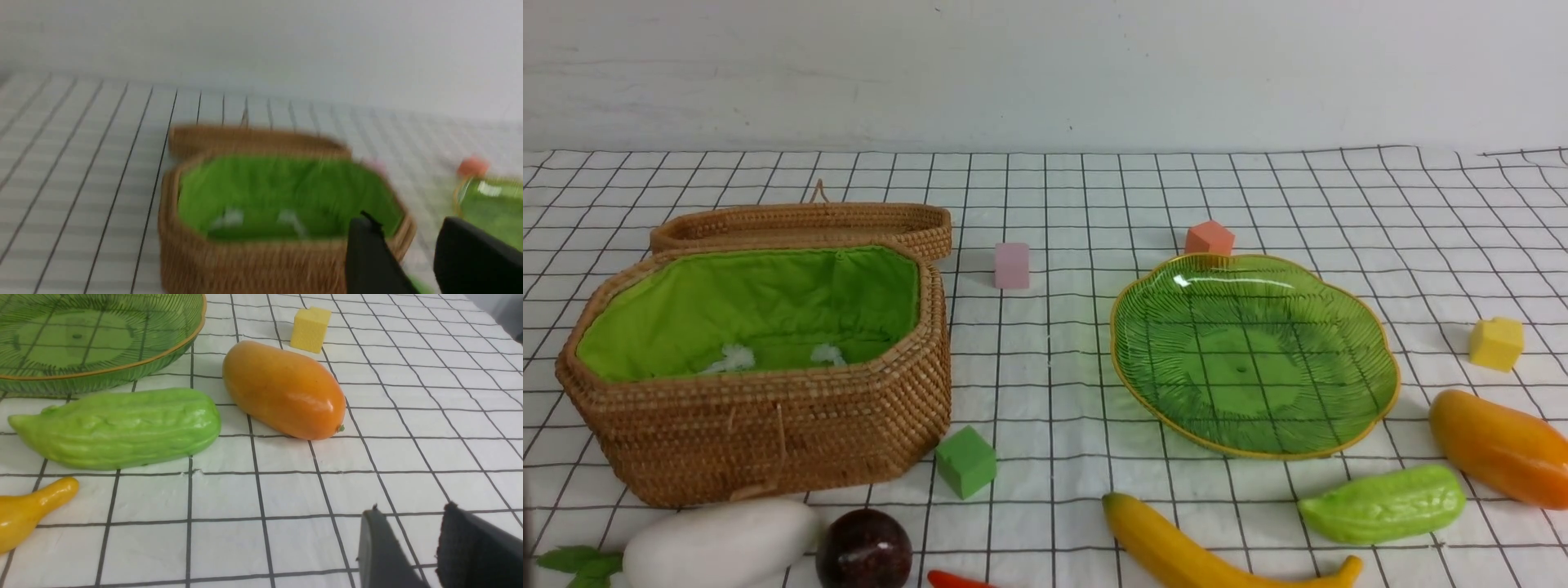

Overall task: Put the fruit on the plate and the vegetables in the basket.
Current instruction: Take a daikon with your left arm and place it on the basket on the left.

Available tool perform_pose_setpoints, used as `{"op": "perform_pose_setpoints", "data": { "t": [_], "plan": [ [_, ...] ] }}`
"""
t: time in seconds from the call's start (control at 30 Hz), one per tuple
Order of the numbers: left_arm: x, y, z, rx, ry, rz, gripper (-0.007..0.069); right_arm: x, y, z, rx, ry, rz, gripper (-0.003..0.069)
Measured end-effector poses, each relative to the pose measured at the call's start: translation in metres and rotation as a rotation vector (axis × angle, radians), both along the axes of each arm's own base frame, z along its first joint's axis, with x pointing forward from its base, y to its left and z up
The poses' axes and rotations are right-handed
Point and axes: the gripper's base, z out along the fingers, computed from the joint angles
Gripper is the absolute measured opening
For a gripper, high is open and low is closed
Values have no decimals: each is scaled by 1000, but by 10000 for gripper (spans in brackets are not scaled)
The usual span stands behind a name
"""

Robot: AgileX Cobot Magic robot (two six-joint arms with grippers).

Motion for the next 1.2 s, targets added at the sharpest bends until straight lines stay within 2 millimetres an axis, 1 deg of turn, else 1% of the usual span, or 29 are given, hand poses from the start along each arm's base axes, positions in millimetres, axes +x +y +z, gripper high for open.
{"op": "perform_pose_setpoints", "data": {
  "t": [0.03, 0.1, 0.13, 0.17, 0.2, 0.23, 0.3, 0.33, 0.4, 0.43, 0.47, 0.5, 0.53, 0.57, 0.6, 0.67, 0.73, 0.8, 0.97, 1.0, 1.03, 1.2],
  "plan": [
    [3, 0, -2, 3, 21, -1, 239, 0, 0, 0, 0, 0, 0, 242],
    [20, -1, -16, 53, 163, -11, 239, 0, 0, 0, 0, 0, 0, 242],
    [27, -2, -24, 112, 235, -34, 239, 0, 0, 0, 0, 0, 0, 242],
    [33, -2, -29, 153, 274, -53, 239, 0, 0, 0, 0, 0, 0, 242],
    [34, -2, -30, 164, 291, -58, 239, 0, 0, 0, 0, 0, 0, 242],
    [44, -4, -41, 237, 386, -96, 239, 0, 0, 0, 0, 0, 0, 242],
    [50, -4, -49, 291, 454, -127, 242, 0, 0, 0, 0, 0, 0, 242],
    [60, -5, -61, 347, 536, -174, 257, 0, 0, 0, 0, 0, 0, 242],
    [67, -8, -67, 397, 570, -228, 287, 0, 0, 0, 0, 0, 0, 242],
    [70, -11, -70, 433, 578, -268, 315, 0, 0, 0, 0, 0, 0, 242],
    [71, -12, -71, 436, 579, -271, 322, 0, 0, 0, 0, 0, 0, 242],
    [77, -17, -75, 519, 578, -352, 404, 0, 0, 0, 0, 0, 0, 242],
    [78, -18, -77, 536, 579, -368, 414, 0, 0, 0, 0, 0, 0, 242],
    [80, -19, -78, 568, 581, -392, 454, 0, 0, 0, 0, 0, 0, 242],
    [85, -21, -84, 642, 597, -448, 528, 0, 0, 0, 0, 0, 0, 242],
    [93, -21, -90, 737, 616, -500, 619, 0, 0, 0, 0, 0, 0, 242],
    [100, -22, -99, 783, 649, -532, 656, 0, 0, 0, 0, 0, 0, 242],
    [107, -23, -107, 806, 671, -556, 670, 0, 0, 0, 0, 0, 0, 242],
    [123, -27, -121, 847, 659, -607, 668, 0, 0, 0, 0, 0, 0, 242],
    [129, -29, -127, 861, 660, -627, 668, 0, 0, 0, 0, 0, 0, 242],
    [130, -29, -129, 862, 664, -632, 668, 0, 0, 0, 0, 0, 0, 242],
    [144, -33, -158, 864, 745, -691, 655, 0, 0, 0, 0, 0, 0, 242]
  ]
}}
